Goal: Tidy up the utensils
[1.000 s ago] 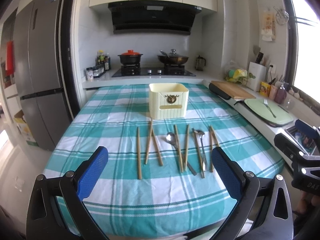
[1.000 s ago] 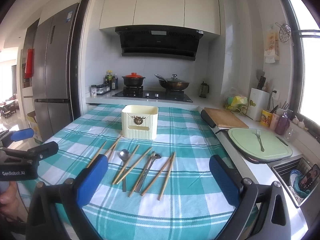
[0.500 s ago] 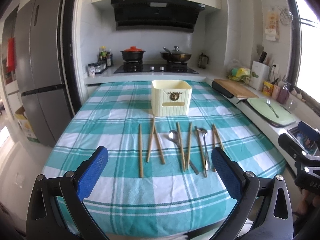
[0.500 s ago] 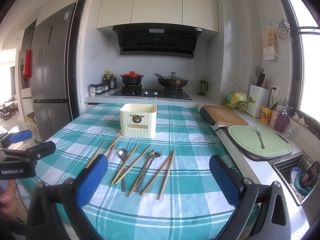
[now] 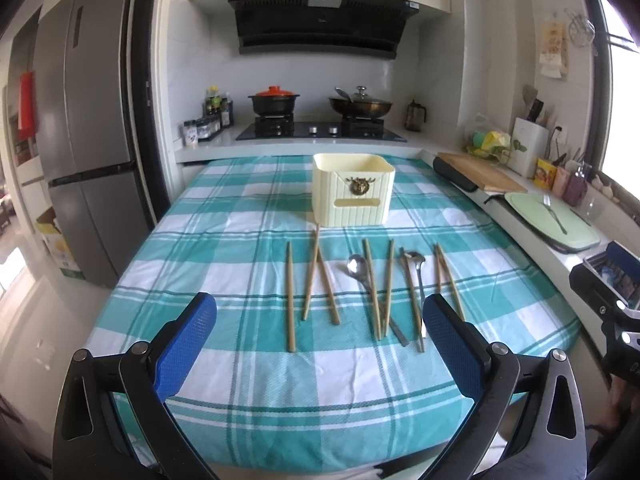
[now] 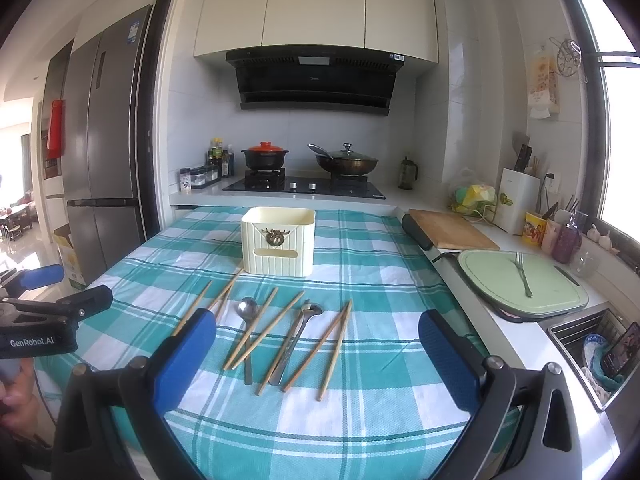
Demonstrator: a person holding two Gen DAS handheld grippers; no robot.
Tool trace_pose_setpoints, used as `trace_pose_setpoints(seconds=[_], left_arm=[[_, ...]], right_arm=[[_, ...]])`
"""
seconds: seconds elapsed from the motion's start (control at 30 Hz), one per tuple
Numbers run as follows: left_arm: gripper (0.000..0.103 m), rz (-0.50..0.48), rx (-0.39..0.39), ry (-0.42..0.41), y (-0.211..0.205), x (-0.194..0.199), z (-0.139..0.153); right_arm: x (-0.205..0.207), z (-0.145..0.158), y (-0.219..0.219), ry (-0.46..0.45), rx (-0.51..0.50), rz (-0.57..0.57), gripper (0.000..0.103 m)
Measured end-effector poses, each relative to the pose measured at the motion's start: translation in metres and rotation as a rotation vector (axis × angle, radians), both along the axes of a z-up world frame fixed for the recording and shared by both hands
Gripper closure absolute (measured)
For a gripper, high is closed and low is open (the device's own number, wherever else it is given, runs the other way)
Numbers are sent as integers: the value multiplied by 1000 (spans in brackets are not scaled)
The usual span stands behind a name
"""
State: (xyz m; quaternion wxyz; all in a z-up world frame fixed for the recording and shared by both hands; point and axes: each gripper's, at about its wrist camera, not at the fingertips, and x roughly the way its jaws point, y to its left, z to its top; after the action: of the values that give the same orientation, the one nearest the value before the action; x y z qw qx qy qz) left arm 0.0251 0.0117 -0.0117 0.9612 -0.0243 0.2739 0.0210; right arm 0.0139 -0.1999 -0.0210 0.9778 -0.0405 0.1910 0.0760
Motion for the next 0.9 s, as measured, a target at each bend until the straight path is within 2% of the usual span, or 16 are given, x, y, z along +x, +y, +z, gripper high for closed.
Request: trace_pose_setpoints(seconds=[0.7,0.9], left_arm=[[0,8,17,32,2,10,-6],[0,-7,-2,53,3,16,-10]], right_arm=[[7,-2,2,13,-3,5,0],[11,-4,6,18,-10,24,0]])
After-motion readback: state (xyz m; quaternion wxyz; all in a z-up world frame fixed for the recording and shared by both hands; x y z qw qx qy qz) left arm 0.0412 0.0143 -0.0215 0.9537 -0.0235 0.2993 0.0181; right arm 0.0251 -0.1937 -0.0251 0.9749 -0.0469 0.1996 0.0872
